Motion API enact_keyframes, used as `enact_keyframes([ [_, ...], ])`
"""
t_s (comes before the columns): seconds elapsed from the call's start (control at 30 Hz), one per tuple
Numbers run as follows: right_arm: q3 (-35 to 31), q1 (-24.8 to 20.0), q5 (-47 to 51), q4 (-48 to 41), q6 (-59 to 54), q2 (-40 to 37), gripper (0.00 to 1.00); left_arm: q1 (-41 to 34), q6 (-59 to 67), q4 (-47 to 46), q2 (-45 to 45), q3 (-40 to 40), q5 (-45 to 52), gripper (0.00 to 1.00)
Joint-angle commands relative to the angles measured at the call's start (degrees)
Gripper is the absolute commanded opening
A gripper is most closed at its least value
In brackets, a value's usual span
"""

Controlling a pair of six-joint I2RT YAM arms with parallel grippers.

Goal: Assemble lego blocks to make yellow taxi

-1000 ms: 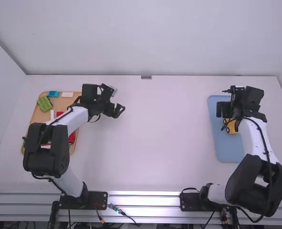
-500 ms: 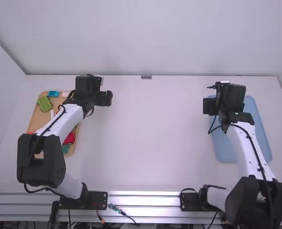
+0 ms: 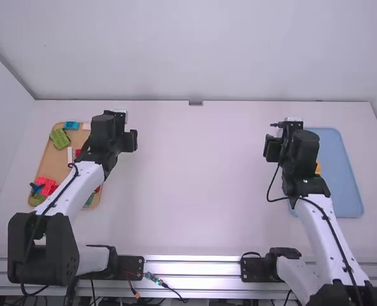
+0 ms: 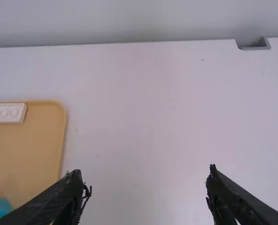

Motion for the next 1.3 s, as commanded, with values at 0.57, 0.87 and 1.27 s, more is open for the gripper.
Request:
enact_keyframes([
  [0.57,-25.1,-0.1,0.2,1.8,1.4,-25.4,0.22,-0.1,-0.4,0.1,-25.1,-24.1,-0.7,0.25],
  [0.87,-35.5,-0.1,0.2,1.8,1.4,-35.8,0.04,-0.1,-0.4,0.1,-36.8,-35.9,-0.7,0.05],
  [1.27,-41.3,-0.1,0.2,1.8,1.4,-47.3,0.0,-0.1,-0.4,0.1,-50.9,-48.3,-0.7,0.0],
])
